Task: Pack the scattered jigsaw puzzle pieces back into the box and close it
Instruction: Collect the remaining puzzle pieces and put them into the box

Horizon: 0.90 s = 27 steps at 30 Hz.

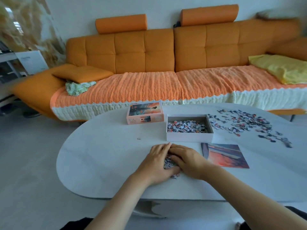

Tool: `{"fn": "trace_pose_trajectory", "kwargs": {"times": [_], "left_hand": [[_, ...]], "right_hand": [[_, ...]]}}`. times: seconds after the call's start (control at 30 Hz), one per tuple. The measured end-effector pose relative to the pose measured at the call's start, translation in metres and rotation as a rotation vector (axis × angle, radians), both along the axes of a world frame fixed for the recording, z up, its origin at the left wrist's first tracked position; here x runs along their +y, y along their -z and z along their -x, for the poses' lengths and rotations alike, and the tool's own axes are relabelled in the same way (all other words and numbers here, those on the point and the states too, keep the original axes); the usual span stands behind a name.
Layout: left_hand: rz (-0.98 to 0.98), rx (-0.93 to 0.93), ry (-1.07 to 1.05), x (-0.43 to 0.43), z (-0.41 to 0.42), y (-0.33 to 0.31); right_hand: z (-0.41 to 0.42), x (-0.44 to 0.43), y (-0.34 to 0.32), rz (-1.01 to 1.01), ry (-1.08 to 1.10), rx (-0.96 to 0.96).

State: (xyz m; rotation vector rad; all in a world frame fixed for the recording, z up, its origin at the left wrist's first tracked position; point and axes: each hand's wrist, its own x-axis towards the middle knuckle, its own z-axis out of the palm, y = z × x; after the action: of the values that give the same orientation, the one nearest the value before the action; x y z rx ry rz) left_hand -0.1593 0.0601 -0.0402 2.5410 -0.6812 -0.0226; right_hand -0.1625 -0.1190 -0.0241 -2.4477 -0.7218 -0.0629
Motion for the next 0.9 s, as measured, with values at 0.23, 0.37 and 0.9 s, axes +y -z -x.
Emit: {"fn": "trace_pose_trajectory", "kwargs": {"times": [0.23, 0.37, 0.9], "left_hand": [[0.294, 0.074, -0.169, 0.004, -0.027, -0.025], [-0.106, 0.038, -0.362, 0.031, -0.048, -0.017], [0.124, 0.054, -0.139, -0.001, -0.025, -0.029]], "right_hand": [[-0.014, -0.026, -0.007, -0.095, 0.222, 0.090], [-0.025, -0.036, -0.020, -0.147, 0.252, -0.220], [-0.038, -0.025, -0.012, -0.007, 0.268, -0.131]]}}
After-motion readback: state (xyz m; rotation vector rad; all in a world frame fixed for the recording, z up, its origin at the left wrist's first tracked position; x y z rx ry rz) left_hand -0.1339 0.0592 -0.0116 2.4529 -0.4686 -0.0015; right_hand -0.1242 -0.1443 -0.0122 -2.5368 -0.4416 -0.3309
